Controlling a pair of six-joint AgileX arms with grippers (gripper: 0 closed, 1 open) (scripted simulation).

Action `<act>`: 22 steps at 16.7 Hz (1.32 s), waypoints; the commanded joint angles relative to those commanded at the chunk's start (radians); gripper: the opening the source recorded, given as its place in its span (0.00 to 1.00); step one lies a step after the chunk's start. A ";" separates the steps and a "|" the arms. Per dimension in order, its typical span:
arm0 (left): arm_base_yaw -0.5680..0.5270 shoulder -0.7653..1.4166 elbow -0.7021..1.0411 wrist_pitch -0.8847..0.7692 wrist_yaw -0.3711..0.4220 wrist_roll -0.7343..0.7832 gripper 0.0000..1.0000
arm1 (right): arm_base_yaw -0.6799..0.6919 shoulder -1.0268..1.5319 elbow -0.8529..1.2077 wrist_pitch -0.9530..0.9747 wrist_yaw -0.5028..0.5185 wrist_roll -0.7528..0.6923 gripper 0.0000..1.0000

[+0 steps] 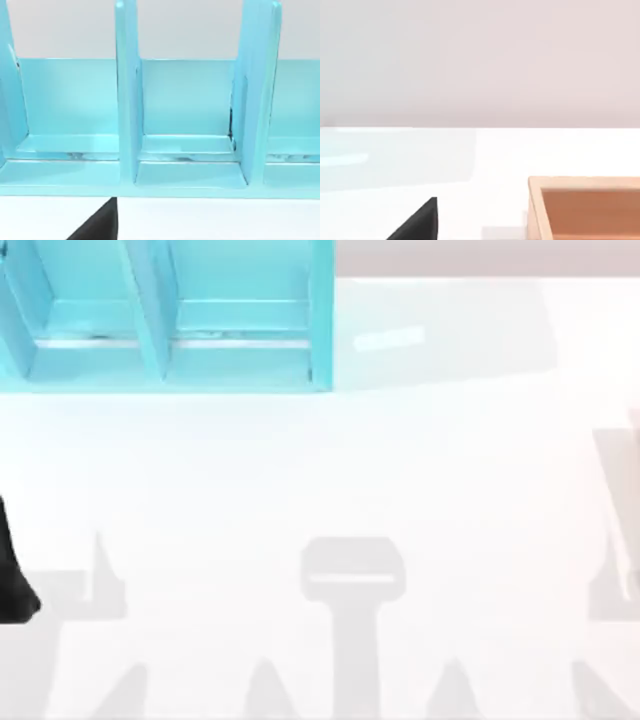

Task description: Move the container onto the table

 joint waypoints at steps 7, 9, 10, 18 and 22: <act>0.000 0.000 0.000 0.000 0.000 0.000 1.00 | -0.042 0.143 0.123 -0.102 0.001 -0.039 1.00; 0.000 0.000 0.000 0.000 0.000 0.000 1.00 | -0.074 0.261 0.225 -0.182 0.000 -0.071 1.00; 0.000 0.000 0.000 0.000 0.000 0.000 1.00 | -0.093 0.330 0.282 -0.229 0.000 -0.089 1.00; 0.000 0.000 0.000 0.000 0.000 0.000 1.00 | -0.275 0.975 0.837 -0.679 -0.002 -0.265 1.00; 0.000 0.000 0.000 0.000 0.000 0.000 1.00 | -0.365 1.299 1.114 -0.903 -0.003 -0.354 1.00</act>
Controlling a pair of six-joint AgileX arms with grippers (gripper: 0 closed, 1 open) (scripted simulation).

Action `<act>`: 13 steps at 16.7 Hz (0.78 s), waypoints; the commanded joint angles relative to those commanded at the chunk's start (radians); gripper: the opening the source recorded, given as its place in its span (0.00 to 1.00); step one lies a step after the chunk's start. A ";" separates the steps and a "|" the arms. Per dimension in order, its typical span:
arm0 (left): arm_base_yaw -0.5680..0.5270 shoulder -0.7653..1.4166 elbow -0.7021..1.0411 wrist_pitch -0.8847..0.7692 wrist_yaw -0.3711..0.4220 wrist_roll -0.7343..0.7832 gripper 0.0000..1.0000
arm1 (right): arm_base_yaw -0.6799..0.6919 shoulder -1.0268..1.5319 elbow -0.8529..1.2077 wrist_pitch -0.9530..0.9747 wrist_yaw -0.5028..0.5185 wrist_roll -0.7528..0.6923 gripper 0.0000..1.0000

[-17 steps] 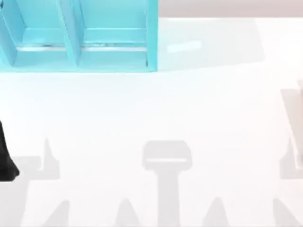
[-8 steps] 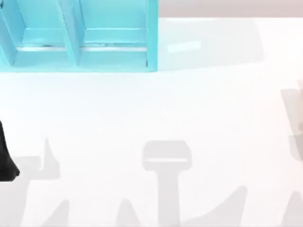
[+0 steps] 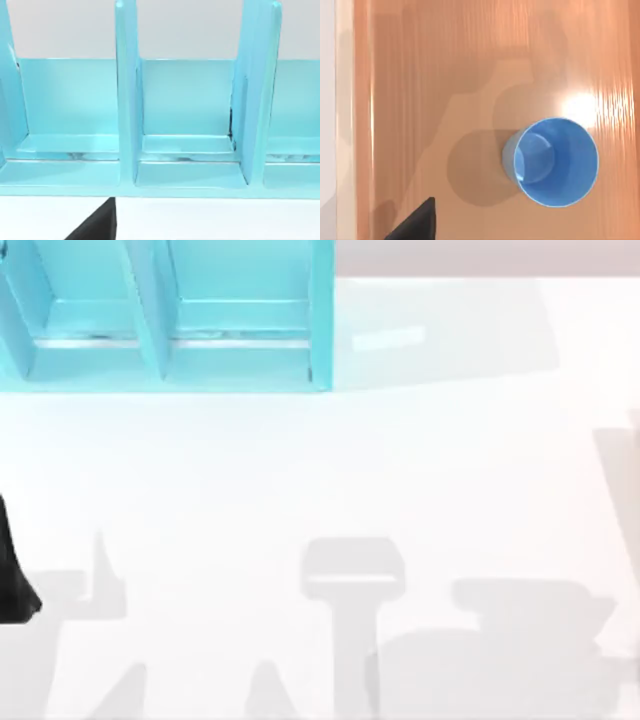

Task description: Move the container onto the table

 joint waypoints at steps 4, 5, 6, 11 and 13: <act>0.000 0.000 0.000 0.000 0.000 0.000 1.00 | -0.078 0.277 0.236 -0.193 0.000 -0.076 1.00; 0.000 0.000 0.000 0.000 0.000 0.000 1.00 | -0.094 0.335 0.286 -0.233 0.000 -0.092 1.00; 0.000 0.000 0.000 0.000 0.000 0.000 1.00 | -0.109 0.387 0.331 -0.270 0.000 -0.106 1.00; 0.000 0.000 0.000 0.000 0.000 0.000 1.00 | -0.156 0.555 0.474 -0.387 0.000 -0.153 1.00; 0.000 0.000 0.000 0.000 0.000 0.000 1.00 | -0.160 0.570 0.486 -0.397 0.000 -0.156 1.00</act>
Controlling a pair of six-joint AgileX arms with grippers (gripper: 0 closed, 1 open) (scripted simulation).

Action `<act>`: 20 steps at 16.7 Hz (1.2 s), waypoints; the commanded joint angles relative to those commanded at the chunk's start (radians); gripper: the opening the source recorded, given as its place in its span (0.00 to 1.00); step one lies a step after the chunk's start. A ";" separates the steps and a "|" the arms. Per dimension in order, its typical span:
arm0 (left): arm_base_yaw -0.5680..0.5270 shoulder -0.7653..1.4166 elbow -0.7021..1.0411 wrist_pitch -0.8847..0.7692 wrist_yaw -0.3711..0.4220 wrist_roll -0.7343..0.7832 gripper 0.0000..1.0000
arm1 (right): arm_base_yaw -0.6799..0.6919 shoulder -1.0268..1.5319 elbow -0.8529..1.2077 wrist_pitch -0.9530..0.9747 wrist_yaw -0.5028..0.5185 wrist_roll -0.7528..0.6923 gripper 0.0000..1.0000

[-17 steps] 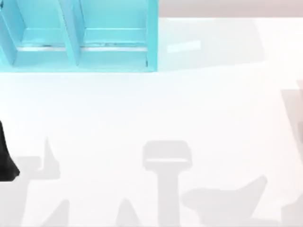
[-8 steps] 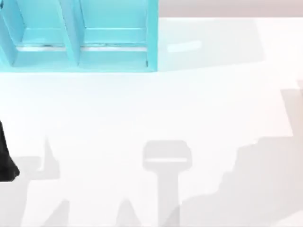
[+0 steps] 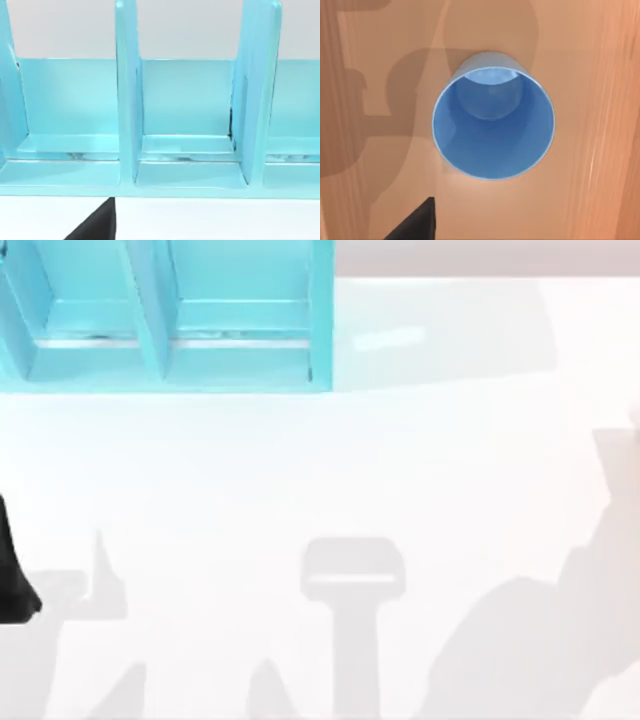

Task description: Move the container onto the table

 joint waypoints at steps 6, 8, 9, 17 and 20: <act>0.000 0.000 0.000 0.000 0.000 0.000 1.00 | 0.003 0.002 -0.015 0.017 0.000 0.003 1.00; 0.000 0.000 0.000 0.000 0.000 0.000 1.00 | 0.003 0.012 -0.052 0.063 0.000 0.003 1.00; 0.000 0.000 0.000 0.000 0.000 0.000 1.00 | 0.004 0.018 -0.075 0.093 0.000 0.004 1.00; 0.000 0.000 0.000 0.000 0.000 0.000 1.00 | 0.005 0.080 -0.283 0.363 0.000 0.006 1.00; 0.000 0.000 0.000 0.000 0.000 0.000 1.00 | 0.004 0.083 -0.294 0.377 0.000 0.005 1.00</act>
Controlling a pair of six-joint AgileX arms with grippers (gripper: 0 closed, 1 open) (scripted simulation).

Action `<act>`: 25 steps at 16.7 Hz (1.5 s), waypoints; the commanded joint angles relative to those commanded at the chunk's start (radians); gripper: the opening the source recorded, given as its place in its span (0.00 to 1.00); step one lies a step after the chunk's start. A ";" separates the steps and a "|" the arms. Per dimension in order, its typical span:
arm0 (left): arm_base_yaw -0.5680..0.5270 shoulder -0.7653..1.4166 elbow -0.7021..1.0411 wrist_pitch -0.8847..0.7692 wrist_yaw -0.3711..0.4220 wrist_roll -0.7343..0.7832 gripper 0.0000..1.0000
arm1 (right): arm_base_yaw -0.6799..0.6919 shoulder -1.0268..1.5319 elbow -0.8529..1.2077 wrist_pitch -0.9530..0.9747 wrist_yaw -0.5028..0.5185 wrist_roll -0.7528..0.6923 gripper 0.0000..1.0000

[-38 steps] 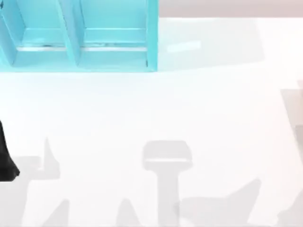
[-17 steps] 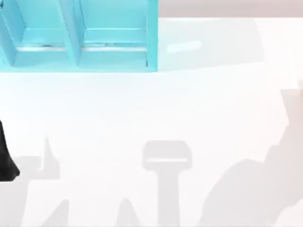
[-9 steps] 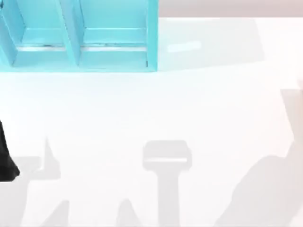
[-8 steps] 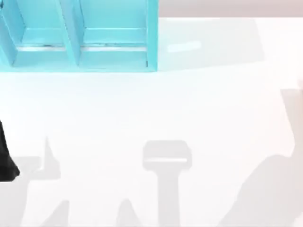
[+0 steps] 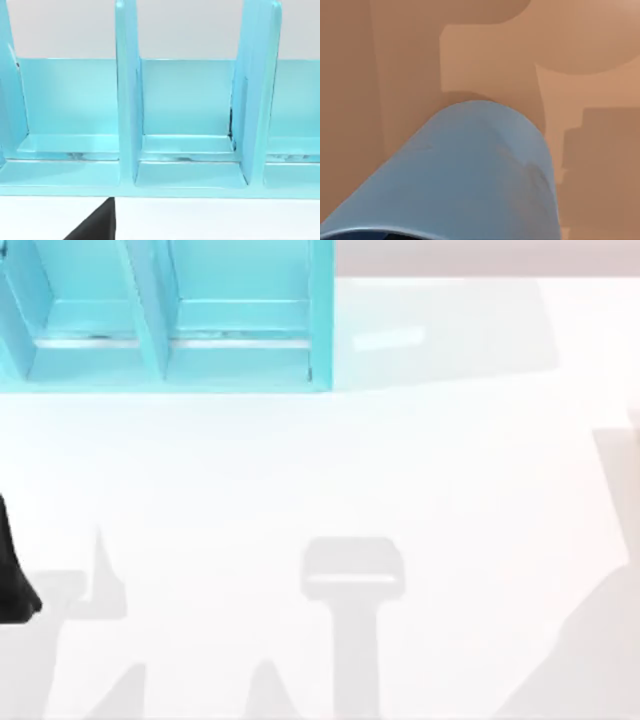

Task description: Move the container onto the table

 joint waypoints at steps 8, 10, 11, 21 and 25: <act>0.000 0.000 0.000 0.000 0.000 0.000 1.00 | 0.000 0.000 0.000 0.000 0.000 0.000 0.55; 0.000 0.000 0.000 0.000 0.000 0.000 1.00 | 0.000 0.000 0.000 0.000 0.000 0.000 0.40; 0.000 0.000 0.000 0.000 0.000 0.000 1.00 | 0.000 0.000 0.000 0.000 0.000 0.000 0.32; 0.000 0.000 0.000 0.000 0.000 0.000 1.00 | 0.000 0.000 0.000 0.000 0.000 0.000 0.00; 0.000 0.000 0.000 0.000 0.000 0.000 1.00 | 0.003 -0.004 0.002 -0.003 0.000 0.003 0.00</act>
